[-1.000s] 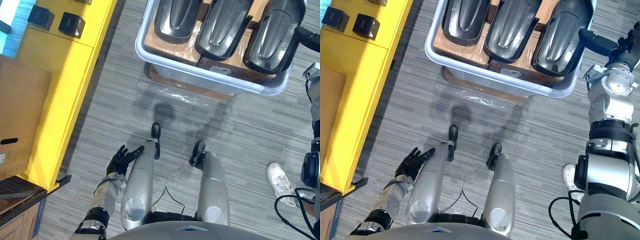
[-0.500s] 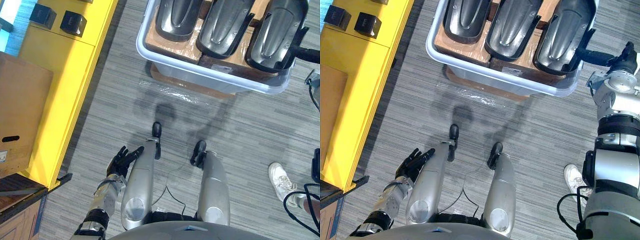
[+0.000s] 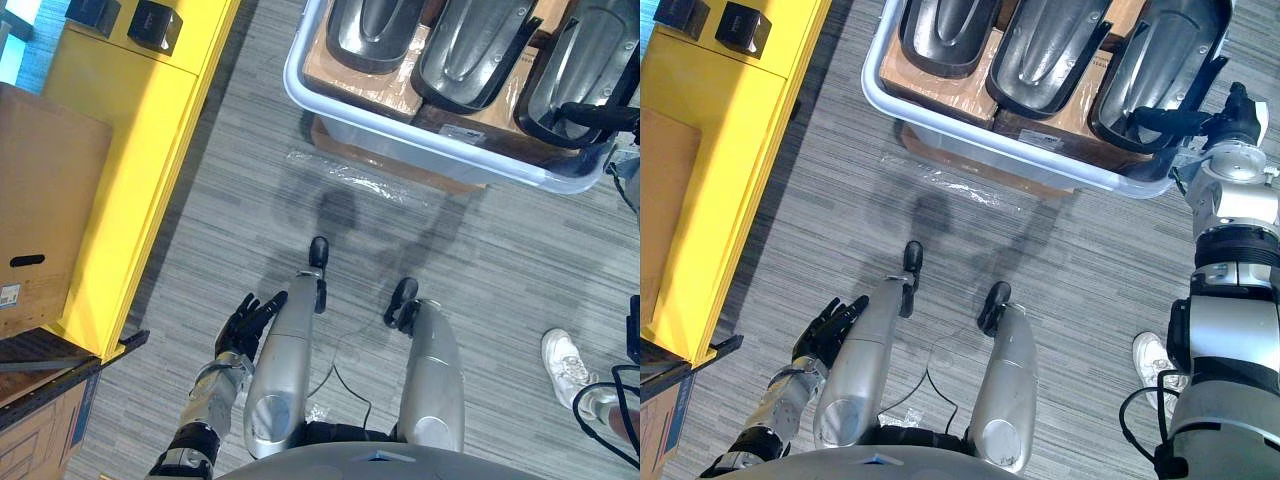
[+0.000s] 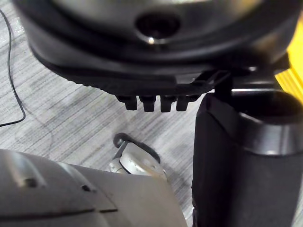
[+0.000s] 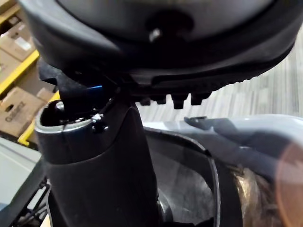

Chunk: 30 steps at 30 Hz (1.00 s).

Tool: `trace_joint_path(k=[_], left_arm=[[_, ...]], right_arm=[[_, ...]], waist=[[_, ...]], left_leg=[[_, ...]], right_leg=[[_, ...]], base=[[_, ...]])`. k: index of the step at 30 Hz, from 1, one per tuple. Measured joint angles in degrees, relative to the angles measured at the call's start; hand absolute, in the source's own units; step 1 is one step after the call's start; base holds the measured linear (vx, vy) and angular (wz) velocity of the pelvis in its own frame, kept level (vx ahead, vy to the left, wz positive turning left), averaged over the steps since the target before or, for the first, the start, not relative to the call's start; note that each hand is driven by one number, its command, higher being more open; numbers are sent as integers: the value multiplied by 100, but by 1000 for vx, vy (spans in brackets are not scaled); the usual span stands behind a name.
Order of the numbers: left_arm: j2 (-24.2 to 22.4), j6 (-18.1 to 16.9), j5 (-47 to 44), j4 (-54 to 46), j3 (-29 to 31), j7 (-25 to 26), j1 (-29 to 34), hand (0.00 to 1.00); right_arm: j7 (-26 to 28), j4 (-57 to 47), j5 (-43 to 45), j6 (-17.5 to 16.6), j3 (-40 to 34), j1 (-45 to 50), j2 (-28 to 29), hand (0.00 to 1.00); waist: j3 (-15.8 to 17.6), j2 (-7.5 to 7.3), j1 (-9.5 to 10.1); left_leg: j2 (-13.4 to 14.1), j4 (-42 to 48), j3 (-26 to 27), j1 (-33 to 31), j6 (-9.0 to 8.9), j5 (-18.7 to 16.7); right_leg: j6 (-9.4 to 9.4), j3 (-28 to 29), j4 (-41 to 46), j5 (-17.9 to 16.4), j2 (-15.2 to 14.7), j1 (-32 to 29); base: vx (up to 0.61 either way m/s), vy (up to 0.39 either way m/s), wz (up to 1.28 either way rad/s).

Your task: Walk over and take three plastic housings, then place them on the shelf

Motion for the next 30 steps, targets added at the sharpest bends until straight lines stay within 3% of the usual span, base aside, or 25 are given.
trace_joint_path(k=[1,18,25,30], left_arm=[[-3,-3,1,0,0,-3,0,100],[14,6,28,88,-33,48,35,100],[69,-4,10,121,-150,46,60,100],[117,-9,-20,120,-239,57,80,100]], right_arm=[[0,0,-2,0,0,7,0,0],[-287,517,-315,601,-83,285,38,0],[-849,503,-496,597,-188,274,143,0],[-1652,474,-501,431,-562,350,257,0]], waist=[[0,0,9],[-9,-13,50],[-10,-15,60],[-11,-16,39]], left_leg=[[-5,8,-15,-5,-4,-3],[24,-161,-138,319,9,14],[28,-299,-33,548,19,49],[33,-383,43,722,33,39]], right_leg=[[-3,-12,-1,-10,-3,2],[28,-209,-317,15,88,479],[68,-201,-529,68,96,718],[92,-176,-628,83,98,876]], base=[[-11,-26,6],[-2,-29,3],[21,-5,-1],[16,-8,-3]])
